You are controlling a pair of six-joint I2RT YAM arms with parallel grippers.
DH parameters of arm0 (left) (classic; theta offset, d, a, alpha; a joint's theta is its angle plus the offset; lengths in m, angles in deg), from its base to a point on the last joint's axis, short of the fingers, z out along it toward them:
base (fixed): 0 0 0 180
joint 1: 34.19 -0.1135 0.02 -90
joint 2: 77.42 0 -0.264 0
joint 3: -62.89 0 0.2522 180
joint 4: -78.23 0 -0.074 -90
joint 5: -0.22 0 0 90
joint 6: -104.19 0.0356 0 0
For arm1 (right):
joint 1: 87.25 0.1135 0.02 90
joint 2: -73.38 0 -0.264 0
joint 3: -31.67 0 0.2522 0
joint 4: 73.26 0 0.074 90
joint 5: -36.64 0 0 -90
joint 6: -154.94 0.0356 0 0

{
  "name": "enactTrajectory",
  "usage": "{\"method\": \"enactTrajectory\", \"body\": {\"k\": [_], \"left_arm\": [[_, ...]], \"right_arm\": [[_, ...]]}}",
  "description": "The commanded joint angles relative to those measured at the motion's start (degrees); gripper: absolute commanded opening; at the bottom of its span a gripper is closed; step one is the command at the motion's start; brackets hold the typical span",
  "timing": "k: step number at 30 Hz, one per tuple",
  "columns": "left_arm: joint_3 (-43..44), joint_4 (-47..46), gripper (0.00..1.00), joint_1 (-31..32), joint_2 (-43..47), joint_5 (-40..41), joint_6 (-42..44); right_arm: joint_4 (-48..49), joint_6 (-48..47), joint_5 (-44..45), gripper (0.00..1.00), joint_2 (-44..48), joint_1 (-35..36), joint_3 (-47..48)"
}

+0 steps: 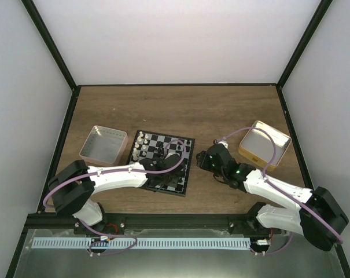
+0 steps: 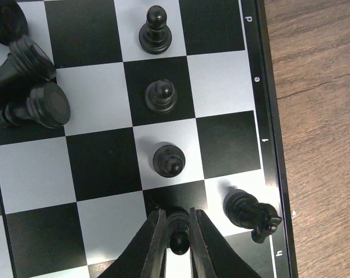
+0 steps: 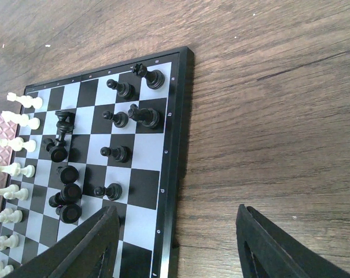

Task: Set up the chess pieces on the board
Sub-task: Place the chess piece on the chessboard, then pick up the chess piece from the chessboard.

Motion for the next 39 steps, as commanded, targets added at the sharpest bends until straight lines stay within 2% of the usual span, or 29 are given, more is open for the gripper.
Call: {"method": "enactTrajectory", "body": {"k": [1, 10, 16, 20, 26, 32, 39], "left_arm": [[1.09, -0.74, 0.15, 0.22, -1.13, 0.80, -1.04], [2.74, 1.10, 0.24, 0.24, 1.27, 1.22, -1.45], [4.18, 2.84, 0.27, -0.57, 4.13, 5.37, -1.77], [3.82, 2.91, 0.30, -3.33, 6.19, 8.94, -2.73], [2.31, 1.09, 0.34, -9.42, 9.49, 9.94, -4.69], [-0.54, -3.87, 0.37, -17.26, 9.62, 4.09, -6.33], [-4.14, -6.17, 0.37, -21.65, 16.63, 8.17, -8.61]], "right_arm": [[-0.10, -0.35, 1.80, 0.57, 0.46, -0.36, 0.61], [-0.01, -0.36, 1.75, 0.57, 0.59, -0.36, 0.53], [0.23, -0.45, 1.71, 0.57, 0.50, -0.36, 0.57], [0.70, -1.23, 1.44, 0.57, 0.26, -0.36, 0.99], [4.68, -10.15, -5.46, 0.55, -1.84, -0.36, 4.57], [5.26, -17.65, -13.55, 0.53, -10.11, -0.33, 10.86], [0.12, -26.31, -19.09, 0.49, -25.41, 2.26, 23.96]]}}
